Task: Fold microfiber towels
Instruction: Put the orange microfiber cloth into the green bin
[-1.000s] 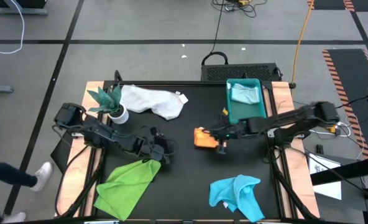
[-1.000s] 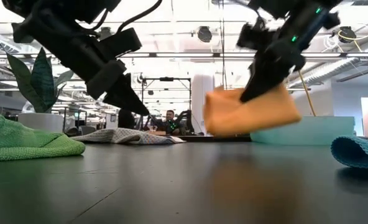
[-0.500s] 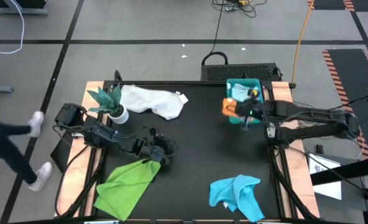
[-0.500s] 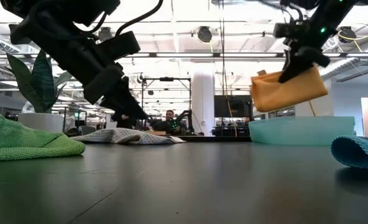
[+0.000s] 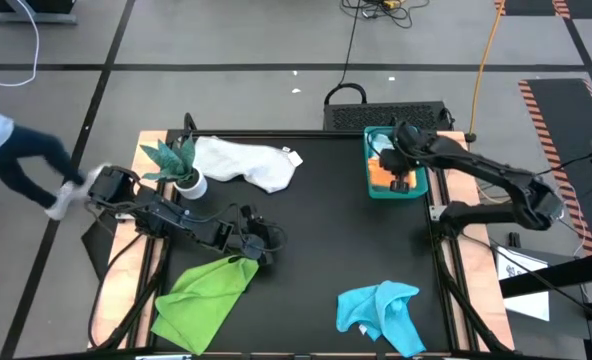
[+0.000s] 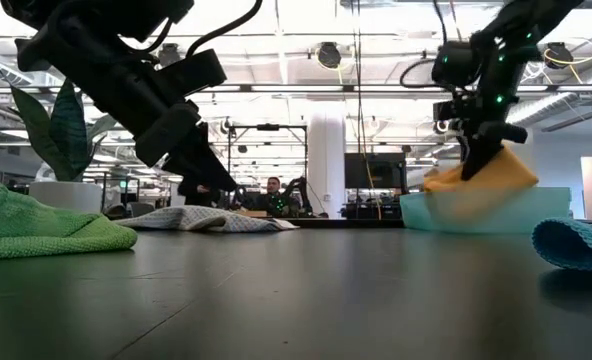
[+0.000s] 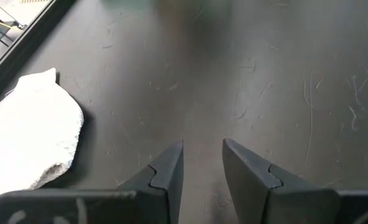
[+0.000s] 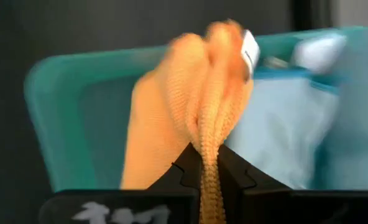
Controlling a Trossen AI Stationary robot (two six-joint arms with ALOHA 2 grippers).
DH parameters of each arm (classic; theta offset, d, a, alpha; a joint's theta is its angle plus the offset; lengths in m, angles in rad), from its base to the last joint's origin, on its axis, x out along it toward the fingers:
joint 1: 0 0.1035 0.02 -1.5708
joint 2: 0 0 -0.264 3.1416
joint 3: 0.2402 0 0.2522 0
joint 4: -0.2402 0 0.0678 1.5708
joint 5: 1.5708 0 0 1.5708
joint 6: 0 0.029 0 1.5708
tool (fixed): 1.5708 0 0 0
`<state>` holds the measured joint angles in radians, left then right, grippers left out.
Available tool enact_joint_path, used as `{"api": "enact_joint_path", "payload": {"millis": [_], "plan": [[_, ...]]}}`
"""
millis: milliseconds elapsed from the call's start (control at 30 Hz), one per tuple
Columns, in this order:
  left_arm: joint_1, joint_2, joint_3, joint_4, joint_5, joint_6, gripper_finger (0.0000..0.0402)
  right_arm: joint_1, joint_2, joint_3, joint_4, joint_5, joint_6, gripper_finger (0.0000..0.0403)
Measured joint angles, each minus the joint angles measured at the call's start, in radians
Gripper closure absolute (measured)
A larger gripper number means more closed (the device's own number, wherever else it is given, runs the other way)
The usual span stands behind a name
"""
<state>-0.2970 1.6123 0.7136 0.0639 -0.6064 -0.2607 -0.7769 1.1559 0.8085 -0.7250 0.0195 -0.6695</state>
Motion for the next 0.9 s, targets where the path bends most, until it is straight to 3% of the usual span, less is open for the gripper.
{"api": "enact_joint_path", "payload": {"millis": [133, 533, 700, 900], "plan": [[0.0, 0.0, 0.0, 0.0, 0.0, 0.0, 0.0286, -0.055, 0.042, 0.0, 0.003, -0.071, -0.023, 0.0395], [0.0, 0.0, 0.0, 0.0, 0.0, -0.004, 0.0286, -0.133, 0.199, -0.004, 0.095, 0.104, -0.017, 0.0383], [0.0, 0.0, 0.0, 0.0, 0.001, -0.004, 0.0286, -0.133, 0.241, -0.012, 0.135, 0.176, -0.022, 0.0348], [0.0, 0.0, 0.0, 0.0, 0.001, -0.005, 0.0286, -0.128, 0.199, -0.01, 0.113, 0.242, 0.014, 0.0268]]}}
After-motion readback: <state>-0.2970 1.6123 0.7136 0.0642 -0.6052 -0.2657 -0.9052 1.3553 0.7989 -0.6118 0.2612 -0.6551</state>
